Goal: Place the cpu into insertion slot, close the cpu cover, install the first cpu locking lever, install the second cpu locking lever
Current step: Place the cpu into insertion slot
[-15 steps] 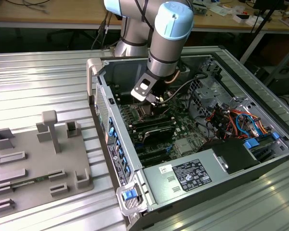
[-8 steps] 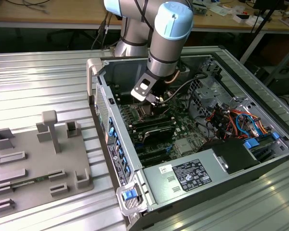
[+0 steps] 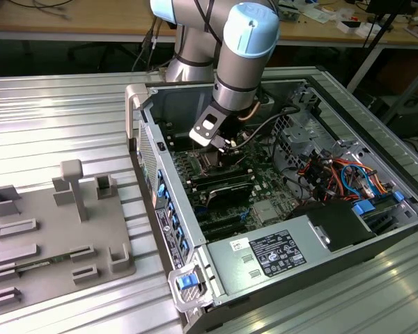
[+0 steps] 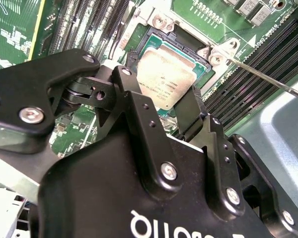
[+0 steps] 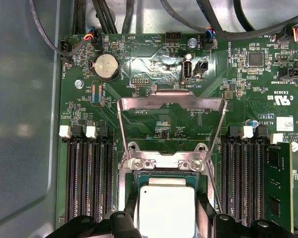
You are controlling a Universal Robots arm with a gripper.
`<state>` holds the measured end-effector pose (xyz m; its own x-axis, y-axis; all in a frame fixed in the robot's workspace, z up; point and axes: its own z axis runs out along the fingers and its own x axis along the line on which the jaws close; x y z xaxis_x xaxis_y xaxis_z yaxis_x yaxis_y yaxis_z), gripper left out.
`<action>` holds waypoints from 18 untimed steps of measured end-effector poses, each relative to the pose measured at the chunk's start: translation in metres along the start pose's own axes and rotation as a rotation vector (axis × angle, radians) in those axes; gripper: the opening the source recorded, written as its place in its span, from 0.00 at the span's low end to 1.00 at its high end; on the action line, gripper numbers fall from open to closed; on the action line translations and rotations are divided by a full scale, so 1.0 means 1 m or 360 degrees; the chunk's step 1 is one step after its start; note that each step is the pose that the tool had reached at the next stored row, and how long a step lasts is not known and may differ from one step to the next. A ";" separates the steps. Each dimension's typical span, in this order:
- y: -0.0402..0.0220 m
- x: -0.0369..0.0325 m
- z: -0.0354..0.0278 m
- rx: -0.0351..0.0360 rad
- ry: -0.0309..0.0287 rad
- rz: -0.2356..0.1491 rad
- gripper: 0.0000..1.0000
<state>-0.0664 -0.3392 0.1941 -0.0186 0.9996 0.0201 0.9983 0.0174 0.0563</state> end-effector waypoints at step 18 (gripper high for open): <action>0.0002 0.0001 -0.0025 0.0000 0.00006 0.0001 0.67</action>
<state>-0.0663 -0.3391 0.1965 -0.0181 0.9996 0.0205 0.9983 0.0170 0.0562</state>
